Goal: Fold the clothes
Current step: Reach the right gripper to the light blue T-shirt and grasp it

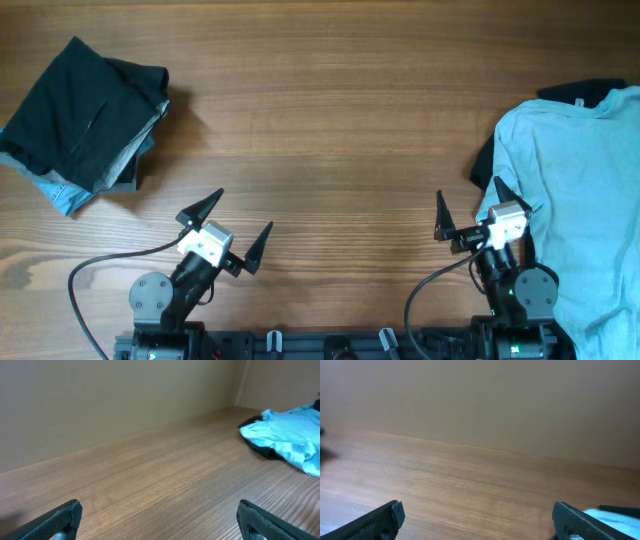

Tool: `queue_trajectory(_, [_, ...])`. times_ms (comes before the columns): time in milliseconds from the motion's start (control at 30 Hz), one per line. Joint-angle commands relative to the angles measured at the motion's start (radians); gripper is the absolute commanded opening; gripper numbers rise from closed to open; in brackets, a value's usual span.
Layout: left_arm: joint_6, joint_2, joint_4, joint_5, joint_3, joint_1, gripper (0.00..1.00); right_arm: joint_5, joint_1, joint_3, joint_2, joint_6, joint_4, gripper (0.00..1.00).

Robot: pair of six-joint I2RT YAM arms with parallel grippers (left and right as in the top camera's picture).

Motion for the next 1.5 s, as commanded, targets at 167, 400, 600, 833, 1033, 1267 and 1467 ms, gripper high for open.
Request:
queue_trajectory(167, [-0.225,0.008,0.064,0.177,0.170,-0.004,1.00,-0.226,0.001,0.174,0.026,0.476,-0.005,1.00])
queue_trajectory(400, [-0.224,0.491,-0.340,0.093,0.663,-0.003,1.00,-0.097,0.001,0.808,0.622,0.461,-0.665,1.00])
queue_trajectory(600, [-0.223,1.032,-0.724,0.083,1.159,-0.003,1.00,-0.029,0.000,1.342,1.247,0.262,-0.904,1.00])
queue_trajectory(833, [-0.206,1.204,-0.757,0.084,1.213,-0.003,1.00,0.273,-0.213,1.359,1.752,0.468,-0.853,0.79])
queue_trajectory(1033, [-0.208,1.204,-0.758,0.083,1.213,-0.003,1.00,0.238,-0.300,1.359,1.950,0.455,-0.777,0.65])
queue_trajectory(1267, [-0.208,1.204,-0.759,0.083,1.213,-0.003,1.00,0.077,-0.296,1.358,2.002,0.505,-0.572,0.61])
queue_trajectory(1467, [-0.209,1.204,-0.767,0.084,1.213,-0.003,1.00,0.080,-0.289,1.358,2.058,0.523,-0.539,0.43])
